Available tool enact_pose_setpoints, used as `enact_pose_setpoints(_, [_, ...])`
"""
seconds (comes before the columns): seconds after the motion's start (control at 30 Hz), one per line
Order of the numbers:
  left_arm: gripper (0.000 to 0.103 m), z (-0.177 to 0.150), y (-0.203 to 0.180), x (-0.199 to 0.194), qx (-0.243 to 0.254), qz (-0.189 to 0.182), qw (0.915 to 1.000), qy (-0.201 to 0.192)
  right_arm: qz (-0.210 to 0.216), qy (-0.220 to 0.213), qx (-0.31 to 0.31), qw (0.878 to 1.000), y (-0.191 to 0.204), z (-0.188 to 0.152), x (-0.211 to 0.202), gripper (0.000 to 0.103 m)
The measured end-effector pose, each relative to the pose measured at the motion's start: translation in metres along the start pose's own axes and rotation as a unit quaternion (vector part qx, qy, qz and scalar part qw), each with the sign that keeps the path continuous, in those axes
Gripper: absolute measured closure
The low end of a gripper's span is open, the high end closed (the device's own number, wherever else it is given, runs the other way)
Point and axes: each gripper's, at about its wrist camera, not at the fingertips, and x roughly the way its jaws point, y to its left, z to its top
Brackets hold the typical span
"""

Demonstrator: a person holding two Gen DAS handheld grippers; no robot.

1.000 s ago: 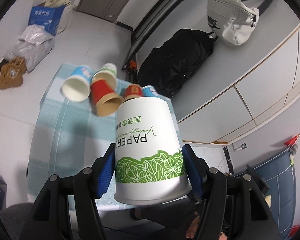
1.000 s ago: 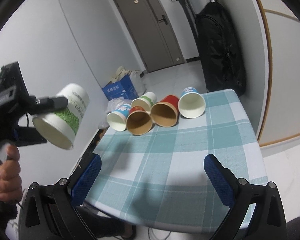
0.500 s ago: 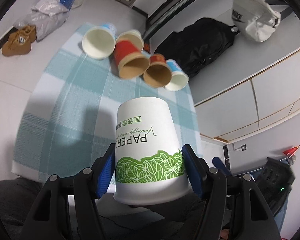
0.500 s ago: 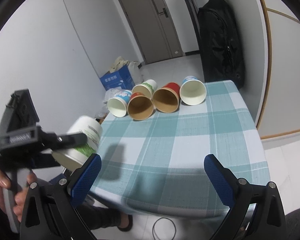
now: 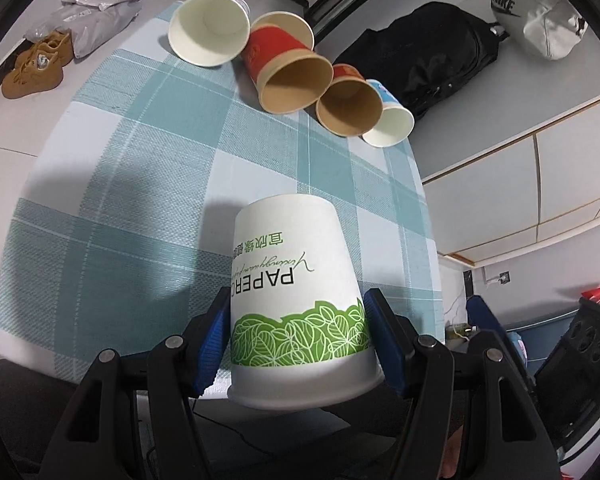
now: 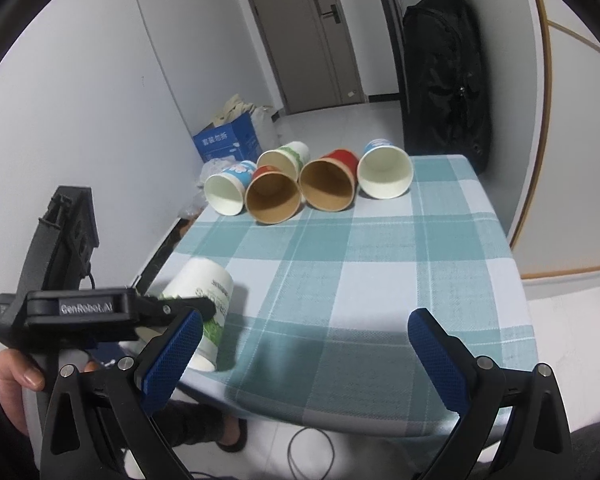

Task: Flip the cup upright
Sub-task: 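Lower the cup onto the tablecloth and open the left gripper, then move the right gripper to the green-leaf cup and grasp its rim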

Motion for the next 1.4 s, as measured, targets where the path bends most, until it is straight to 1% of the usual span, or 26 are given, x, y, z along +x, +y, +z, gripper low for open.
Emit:
enact_pose_setpoints(0.1, [0.041,0.001,0.001,0.005,-0.006,-0.002,1.0,0.007,-0.003,0.002,0.009,1.0,-0.006,0.001,0.001,0.0])
enact_pose_setpoints(0.2, [0.041,0.002,0.002,0.009,-0.008,0.013,0.9998,0.015,-0.005,0.003,0.017,1.0,-0.009,0.003,0.003,0.0])
enact_pose_setpoints(0.27, [0.034,0.002,0.001,0.009,-0.006,0.015,0.9997,0.016,-0.002,0.002,0.022,1.0,-0.011,0.004,0.003,0.0])
enact_pose_setpoints(0.3, [0.028,0.002,-0.001,0.008,-0.002,0.023,0.9997,0.012,0.002,0.003,0.025,1.0,-0.012,0.004,0.003,0.0])
enact_pose_setpoints(0.4, [0.022,0.003,-0.004,0.007,0.008,0.043,0.999,0.003,0.008,0.003,0.03,1.0,-0.014,0.005,0.004,0.0])
enact_pose_setpoints(0.5, [0.022,0.004,-0.004,0.008,0.004,0.029,0.9995,0.008,0.012,0.004,0.033,0.999,-0.014,0.006,0.004,0.0])
enact_pose_setpoints(0.67, [0.022,0.004,-0.007,0.002,0.012,0.045,0.9989,0.004,0.016,0.004,0.039,0.999,-0.017,0.006,0.003,0.0])
enact_pose_setpoints(0.83, [0.021,0.005,-0.027,-0.011,0.056,0.059,0.9962,-0.032,0.015,0.002,0.05,0.999,-0.021,0.006,0.001,0.0])
enact_pose_setpoints(0.9, [0.021,0.006,-0.031,-0.013,0.065,0.065,0.9949,-0.041,0.014,0.001,0.051,0.999,-0.021,0.006,0.0,0.0])
enact_pose_setpoints(0.97, [0.022,0.006,-0.037,-0.022,0.073,0.094,0.9912,-0.058,0.012,-0.001,0.05,0.999,-0.021,0.006,0.0,0.0])
enact_pose_setpoints(1.1, [0.021,0.002,-0.053,-0.055,0.095,0.116,0.9807,-0.126,0.002,-0.01,0.04,0.999,-0.018,0.007,-0.003,0.0])
enact_pose_setpoints(1.17, [0.021,0.001,-0.062,-0.072,0.109,0.126,0.9725,-0.162,-0.003,-0.021,0.032,0.999,-0.016,0.007,-0.006,0.0])
enact_pose_setpoints(1.23, [0.021,-0.002,-0.068,-0.084,0.126,0.142,0.9623,-0.195,-0.003,-0.027,0.027,0.999,-0.014,0.008,-0.008,0.0])
enact_pose_setpoints(1.27, [0.021,-0.002,-0.069,-0.088,0.133,0.151,0.9576,-0.206,-0.002,-0.03,0.026,0.999,-0.013,0.008,-0.009,0.0])
enact_pose_setpoints(1.4, [0.021,-0.01,-0.065,-0.093,0.15,0.174,0.9438,-0.238,0.01,-0.041,0.015,0.999,-0.006,0.009,-0.012,0.0])
